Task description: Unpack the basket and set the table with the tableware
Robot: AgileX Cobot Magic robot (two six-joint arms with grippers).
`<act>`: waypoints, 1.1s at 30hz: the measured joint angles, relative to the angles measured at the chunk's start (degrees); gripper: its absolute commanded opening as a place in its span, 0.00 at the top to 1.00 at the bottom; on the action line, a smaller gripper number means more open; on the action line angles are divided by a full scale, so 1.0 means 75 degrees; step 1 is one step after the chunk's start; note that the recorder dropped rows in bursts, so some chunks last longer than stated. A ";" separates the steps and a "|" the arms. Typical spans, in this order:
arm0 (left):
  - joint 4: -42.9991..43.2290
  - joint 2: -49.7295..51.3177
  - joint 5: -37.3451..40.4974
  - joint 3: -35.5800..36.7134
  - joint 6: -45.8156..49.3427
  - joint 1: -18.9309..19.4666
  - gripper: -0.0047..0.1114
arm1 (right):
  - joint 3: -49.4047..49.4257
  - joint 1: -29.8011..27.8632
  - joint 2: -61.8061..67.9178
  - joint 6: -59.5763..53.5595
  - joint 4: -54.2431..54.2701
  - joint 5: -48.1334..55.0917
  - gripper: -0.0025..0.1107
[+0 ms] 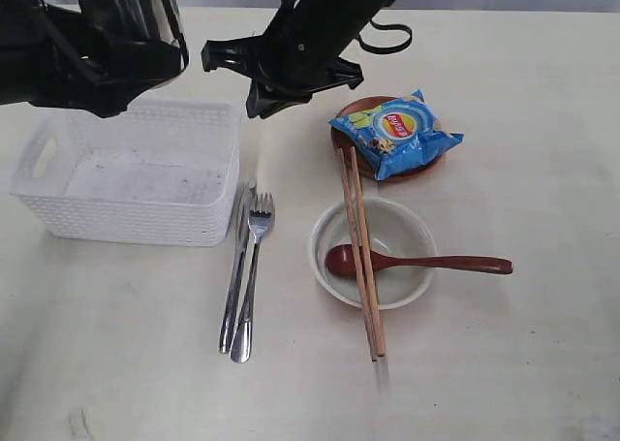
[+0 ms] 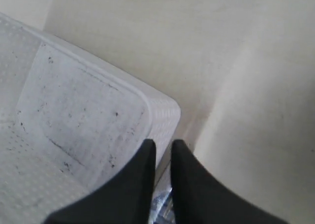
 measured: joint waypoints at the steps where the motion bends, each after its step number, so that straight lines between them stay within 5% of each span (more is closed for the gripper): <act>1: 0.0000 0.0000 0.0000 0.0000 0.0000 0.0000 0.96 | -0.0085 0.0000 0.0000 0.0077 -0.0114 0.0127 0.69; 6: 0.0000 0.0000 0.0000 0.0000 0.0000 0.0000 0.96 | -0.0199 0.0037 -0.0015 0.0482 -0.0418 0.0960 0.55; 20: 0.0000 0.0000 0.0128 0.0000 -0.0027 0.0000 0.96 | -0.0377 0.0605 0.0560 0.1365 -0.0460 0.0587 0.62; 22: 0.0000 0.0000 0.0130 0.0000 -0.0027 0.0000 0.96 | -0.0548 0.0605 0.0787 0.1466 -0.0460 0.0587 0.66; 27: 0.0000 0.0000 0.0130 0.0000 -0.0061 0.0000 0.96 | -0.1110 0.0605 0.1124 0.1519 -0.0469 0.0442 0.98; 33: 0.0000 0.0000 0.0159 0.0000 -0.0269 0.0000 0.96 | -0.1741 0.0605 0.1322 0.1811 -0.0486 -0.0226 0.98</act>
